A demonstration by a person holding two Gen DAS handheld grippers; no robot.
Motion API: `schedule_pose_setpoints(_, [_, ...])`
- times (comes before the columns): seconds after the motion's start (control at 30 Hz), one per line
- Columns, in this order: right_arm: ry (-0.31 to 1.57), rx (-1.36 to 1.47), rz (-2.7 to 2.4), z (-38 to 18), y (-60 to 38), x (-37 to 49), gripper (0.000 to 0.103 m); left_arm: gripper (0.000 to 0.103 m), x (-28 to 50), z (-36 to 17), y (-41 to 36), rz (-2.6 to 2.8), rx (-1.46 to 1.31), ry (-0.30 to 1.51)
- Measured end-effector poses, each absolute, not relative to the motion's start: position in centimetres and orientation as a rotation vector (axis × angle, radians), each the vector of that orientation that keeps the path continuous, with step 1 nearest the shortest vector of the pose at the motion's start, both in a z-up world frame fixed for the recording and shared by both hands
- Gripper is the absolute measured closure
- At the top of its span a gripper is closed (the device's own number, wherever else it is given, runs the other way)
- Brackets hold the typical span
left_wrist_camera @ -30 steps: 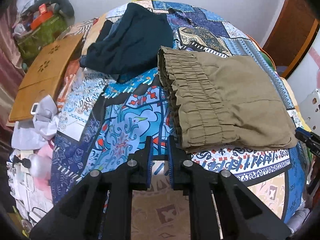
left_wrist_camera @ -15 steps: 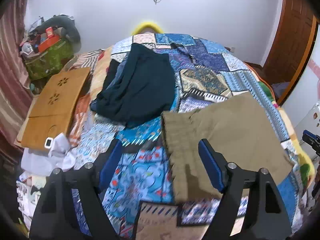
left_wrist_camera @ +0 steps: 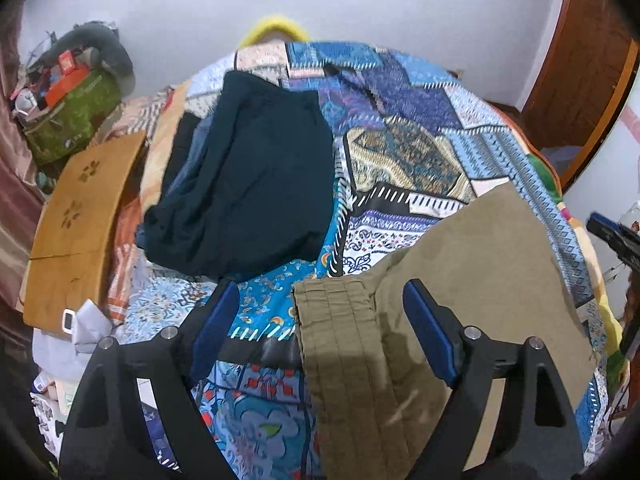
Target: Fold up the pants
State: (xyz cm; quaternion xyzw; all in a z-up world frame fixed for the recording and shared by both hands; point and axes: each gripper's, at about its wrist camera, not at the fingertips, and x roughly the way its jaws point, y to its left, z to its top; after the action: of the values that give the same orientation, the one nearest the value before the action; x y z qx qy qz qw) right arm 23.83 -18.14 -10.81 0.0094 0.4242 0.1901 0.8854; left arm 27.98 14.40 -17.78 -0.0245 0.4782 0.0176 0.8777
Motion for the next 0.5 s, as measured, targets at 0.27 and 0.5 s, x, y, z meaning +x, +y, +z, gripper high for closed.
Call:
schedule_pose_setpoints(0.27, [1.000, -0.030, 0.386, -15.7, -16.1, 32.0, 0.057, 0.019, 30.7, -21.5, 14.9, 0.019, -0.068, 1.100])
schedule_pose_setpoints(0.5, [1.103, 0.023, 0.378, -19.7, -15.4, 36.5, 0.067, 0.019, 30.9, -23.5, 15.3, -0.026, -0.140, 1.137])
